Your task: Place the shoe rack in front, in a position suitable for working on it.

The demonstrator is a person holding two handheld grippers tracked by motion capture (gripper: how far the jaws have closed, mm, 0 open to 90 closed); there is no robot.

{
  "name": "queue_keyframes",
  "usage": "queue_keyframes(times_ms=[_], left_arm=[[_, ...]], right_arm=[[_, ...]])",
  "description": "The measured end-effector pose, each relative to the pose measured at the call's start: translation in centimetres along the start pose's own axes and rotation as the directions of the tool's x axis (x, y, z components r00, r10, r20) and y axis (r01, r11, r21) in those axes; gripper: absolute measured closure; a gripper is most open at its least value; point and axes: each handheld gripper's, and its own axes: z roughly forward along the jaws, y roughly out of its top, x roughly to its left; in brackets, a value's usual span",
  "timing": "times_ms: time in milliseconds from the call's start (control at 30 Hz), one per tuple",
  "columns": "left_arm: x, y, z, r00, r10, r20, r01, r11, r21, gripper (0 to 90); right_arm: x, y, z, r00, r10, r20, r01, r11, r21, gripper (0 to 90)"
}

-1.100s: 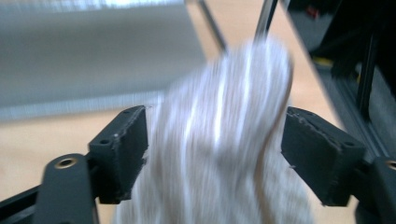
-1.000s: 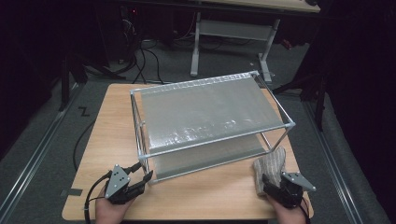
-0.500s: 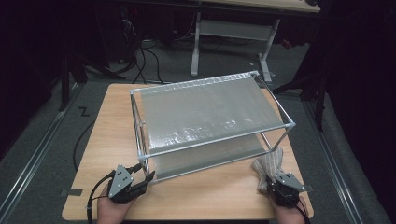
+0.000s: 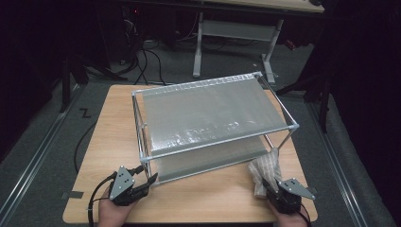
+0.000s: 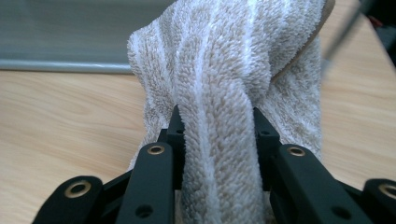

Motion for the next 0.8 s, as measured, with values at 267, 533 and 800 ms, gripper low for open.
queue_keyframes(times_ms=[267, 533, 800], left_arm=[[-0.3, 0.1, 0.0, 0.9998, 0.016, -0.016, -0.016, 0.9999, -0.001, 49.2], [-0.2, 0.1, 0.3, 0.9997, 0.019, -0.016, -0.019, 0.9998, -0.003, 55.3], [-0.3, 0.2, 0.2, 0.9991, 0.042, -0.007, -0.042, 0.9991, -0.011, 67.6]], right_arm=[[3.5, 3.5, 1.7, 0.9933, -0.116, 0.003, 0.115, 0.991, -0.071, 67.7], [2.4, 6.7, 9.4, 0.9939, -0.095, 0.056, 0.093, 0.995, 0.04, 67.5], [1.4, 5.9, 11.4, 0.9947, -0.087, 0.053, 0.078, 0.985, 0.155, 68.6]])
